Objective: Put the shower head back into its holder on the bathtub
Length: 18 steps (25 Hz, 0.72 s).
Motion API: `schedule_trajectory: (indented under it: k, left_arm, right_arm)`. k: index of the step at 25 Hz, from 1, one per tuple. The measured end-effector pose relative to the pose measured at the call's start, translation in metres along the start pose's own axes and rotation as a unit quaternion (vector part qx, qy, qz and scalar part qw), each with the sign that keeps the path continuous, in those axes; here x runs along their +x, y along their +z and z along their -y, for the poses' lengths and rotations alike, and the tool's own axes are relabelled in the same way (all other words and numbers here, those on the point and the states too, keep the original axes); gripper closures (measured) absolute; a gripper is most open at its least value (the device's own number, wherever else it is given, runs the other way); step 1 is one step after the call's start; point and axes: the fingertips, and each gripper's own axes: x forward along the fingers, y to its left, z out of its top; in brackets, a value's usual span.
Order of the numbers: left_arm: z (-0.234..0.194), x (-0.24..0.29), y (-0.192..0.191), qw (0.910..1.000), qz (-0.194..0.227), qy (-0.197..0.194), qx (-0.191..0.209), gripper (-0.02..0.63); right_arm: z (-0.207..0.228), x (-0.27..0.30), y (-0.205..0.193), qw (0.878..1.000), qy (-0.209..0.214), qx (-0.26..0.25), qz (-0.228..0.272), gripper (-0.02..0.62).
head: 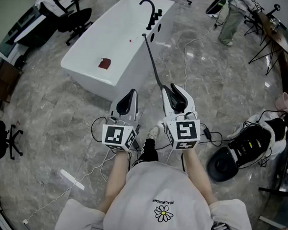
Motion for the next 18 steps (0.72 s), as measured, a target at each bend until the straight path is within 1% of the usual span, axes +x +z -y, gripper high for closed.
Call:
schedule_trajectory:
  k: [4, 8, 10, 12, 14, 16, 18]
  left_arm:
    - [-0.005, -0.003, -0.006, 1.0, -0.008, 0.001, -0.003, 0.606]
    - [0.0, 0.001, -0.014, 0.9999, -0.016, -0.005, -0.001, 0.606]
    - [0.005, 0.005, -0.019, 0.9997, -0.02, -0.014, 0.0, 0.606]
    - [0.013, 0.012, -0.029, 0.9991, -0.027, -0.032, -0.002, 0.601]
    - [0.019, 0.023, -0.044, 0.9979, -0.041, -0.051, -0.005, 0.541]
    - [0.021, 0.036, -0.062, 0.9962, -0.061, -0.062, 0.0, 0.51]
    - [0.023, 0.052, -0.082, 0.994, -0.084, -0.07, 0.012, 0.494]
  right_arm:
    - [-0.003, 0.002, 0.0, 1.0, -0.001, -0.001, -0.002, 0.494]
    - [0.0, 0.003, 0.001, 1.0, 0.0, 0.005, 0.002, 0.494]
    - [0.001, 0.003, 0.003, 1.0, 0.002, 0.013, 0.007, 0.494]
    - [0.003, 0.002, 0.006, 1.0, 0.002, 0.017, 0.012, 0.494]
    - [0.005, 0.001, 0.011, 1.0, 0.002, 0.017, 0.015, 0.494]
    - [0.006, 0.002, 0.017, 1.0, 0.001, 0.017, 0.017, 0.494]
    - [0.009, 0.002, 0.022, 1.0, 0.002, 0.019, 0.019, 0.494]
